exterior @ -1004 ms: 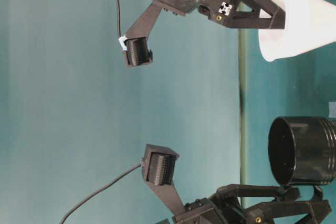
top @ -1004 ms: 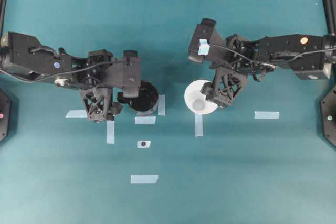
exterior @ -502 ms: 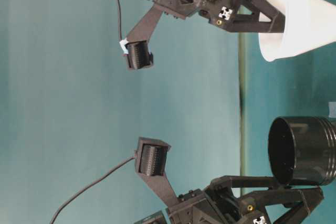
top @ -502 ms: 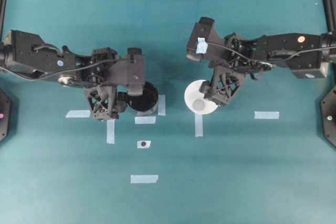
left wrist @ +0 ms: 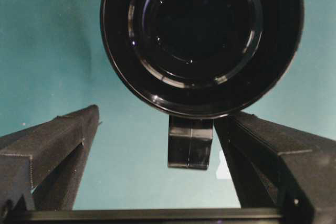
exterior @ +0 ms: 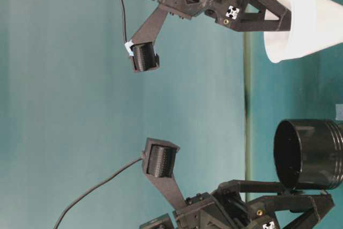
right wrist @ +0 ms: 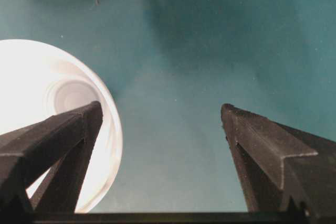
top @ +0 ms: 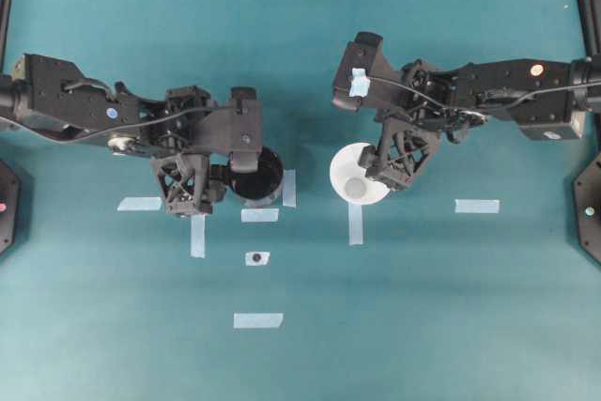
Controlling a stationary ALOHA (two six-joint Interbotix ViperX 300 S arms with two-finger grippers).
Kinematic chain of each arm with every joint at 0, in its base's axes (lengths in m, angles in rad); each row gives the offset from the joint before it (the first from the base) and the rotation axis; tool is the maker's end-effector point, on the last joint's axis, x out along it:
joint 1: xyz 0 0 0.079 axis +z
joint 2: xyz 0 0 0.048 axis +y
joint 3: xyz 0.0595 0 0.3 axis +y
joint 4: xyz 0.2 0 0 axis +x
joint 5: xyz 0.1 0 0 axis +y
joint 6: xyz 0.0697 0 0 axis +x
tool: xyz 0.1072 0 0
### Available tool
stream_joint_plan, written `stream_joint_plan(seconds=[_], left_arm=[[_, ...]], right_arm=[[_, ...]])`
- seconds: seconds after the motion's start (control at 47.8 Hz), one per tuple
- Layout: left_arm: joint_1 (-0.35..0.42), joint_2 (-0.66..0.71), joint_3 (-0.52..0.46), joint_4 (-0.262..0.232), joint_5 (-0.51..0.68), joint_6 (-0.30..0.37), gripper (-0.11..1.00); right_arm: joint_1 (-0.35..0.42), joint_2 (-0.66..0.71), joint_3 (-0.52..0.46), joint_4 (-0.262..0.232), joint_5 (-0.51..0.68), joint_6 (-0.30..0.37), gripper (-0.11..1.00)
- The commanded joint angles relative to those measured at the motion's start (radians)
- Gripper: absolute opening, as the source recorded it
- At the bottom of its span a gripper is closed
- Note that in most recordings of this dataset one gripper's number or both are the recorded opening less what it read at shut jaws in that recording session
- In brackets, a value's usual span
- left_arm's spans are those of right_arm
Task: Holding the cup holder with the left arm, the right arm places the cup into the cup holder.
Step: 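Close left gripper on black holder rim, right gripper on white cup rim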
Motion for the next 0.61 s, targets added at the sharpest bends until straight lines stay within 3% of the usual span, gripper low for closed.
stream_joint_plan(seconds=[0.0, 0.586], left_arm=[[0.003, -0.011, -0.023, 0.003, -0.003, 0.0, 0.97], [0.005, -0.002, -0.031, 0.003, -0.002, 0.0, 0.92]], right_arm=[[-0.003, -0.012, -0.026, -0.002, 0.002, -0.005, 0.95], [-0.003, -0.008, -0.032, 0.005, 0.034, 0.003, 0.91]])
